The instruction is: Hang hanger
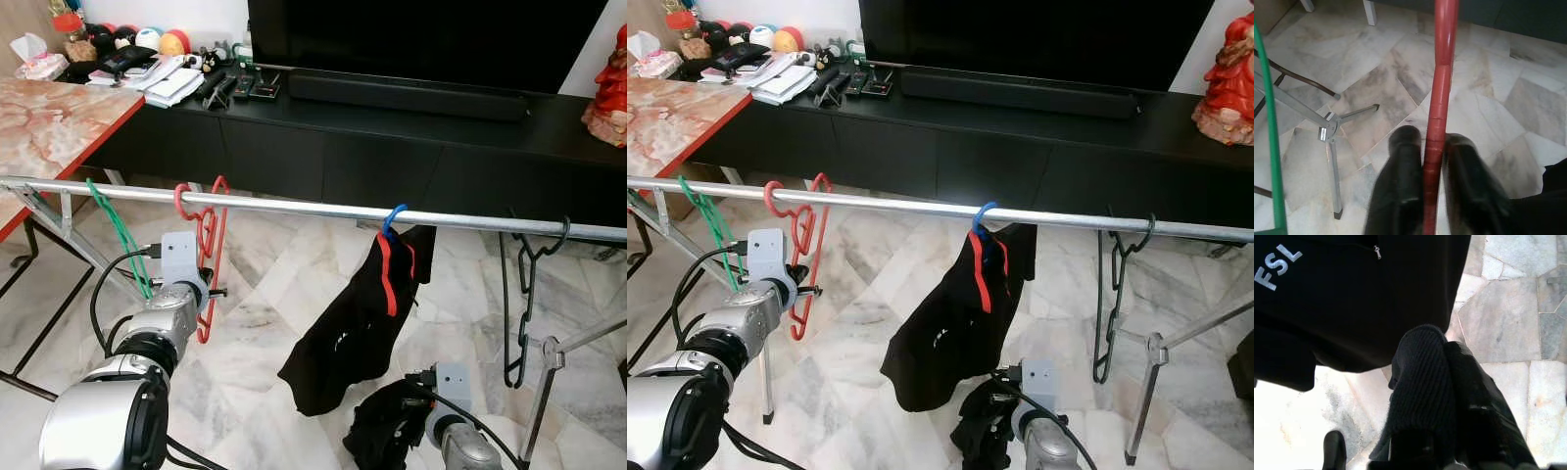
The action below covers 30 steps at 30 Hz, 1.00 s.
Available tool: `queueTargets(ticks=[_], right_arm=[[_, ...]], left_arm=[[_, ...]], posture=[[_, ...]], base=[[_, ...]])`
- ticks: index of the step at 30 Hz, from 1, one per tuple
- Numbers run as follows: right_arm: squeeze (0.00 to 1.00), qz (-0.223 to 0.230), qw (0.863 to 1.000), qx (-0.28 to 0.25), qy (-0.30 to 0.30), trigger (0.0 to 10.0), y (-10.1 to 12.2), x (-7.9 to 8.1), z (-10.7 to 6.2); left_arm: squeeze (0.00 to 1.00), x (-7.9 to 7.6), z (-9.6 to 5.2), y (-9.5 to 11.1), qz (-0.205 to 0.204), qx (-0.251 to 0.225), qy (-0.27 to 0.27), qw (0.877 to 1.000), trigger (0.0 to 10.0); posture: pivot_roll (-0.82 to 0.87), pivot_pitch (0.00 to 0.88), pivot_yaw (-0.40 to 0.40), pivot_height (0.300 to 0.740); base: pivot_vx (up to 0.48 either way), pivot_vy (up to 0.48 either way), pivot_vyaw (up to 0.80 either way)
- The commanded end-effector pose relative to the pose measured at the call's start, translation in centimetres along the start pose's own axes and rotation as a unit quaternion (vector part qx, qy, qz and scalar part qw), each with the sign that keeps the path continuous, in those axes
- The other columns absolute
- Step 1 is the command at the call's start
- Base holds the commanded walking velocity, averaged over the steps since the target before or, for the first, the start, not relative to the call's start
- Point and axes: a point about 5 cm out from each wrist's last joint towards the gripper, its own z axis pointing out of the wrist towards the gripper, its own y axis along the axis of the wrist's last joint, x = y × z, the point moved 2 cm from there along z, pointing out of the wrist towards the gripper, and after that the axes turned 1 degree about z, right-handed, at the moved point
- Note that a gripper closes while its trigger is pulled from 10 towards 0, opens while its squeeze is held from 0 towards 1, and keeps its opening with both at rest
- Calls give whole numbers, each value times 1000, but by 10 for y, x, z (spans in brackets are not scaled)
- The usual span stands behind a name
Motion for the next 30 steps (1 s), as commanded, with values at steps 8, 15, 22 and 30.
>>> queueTargets(ticks=[8,15,22,30], right_arm=[[0,1,1000,-2,4,10000,-3,10,0],[0,2,1000,-1,4,10000,-5,10,-1],[0,5,1000,-11,6,10000,4,10,2],[0,7,1000,22,3,10000,-20,16,-4]], left_arm=[[0,-4,-2,-7,41,-26,-12,999,0],[0,-5,-5,4,75,-82,-18,994,0],[0,-3,-14,3,112,-131,-47,984,0],[0,5,-38,-43,98,-126,-55,986,10000]], posture=[[-25,134,9,740],[-19,128,12,740],[-18,115,24,740],[-19,104,35,740]], base=[[0,0,0],[0,0,0],[0,0,0],[0,0,0]])
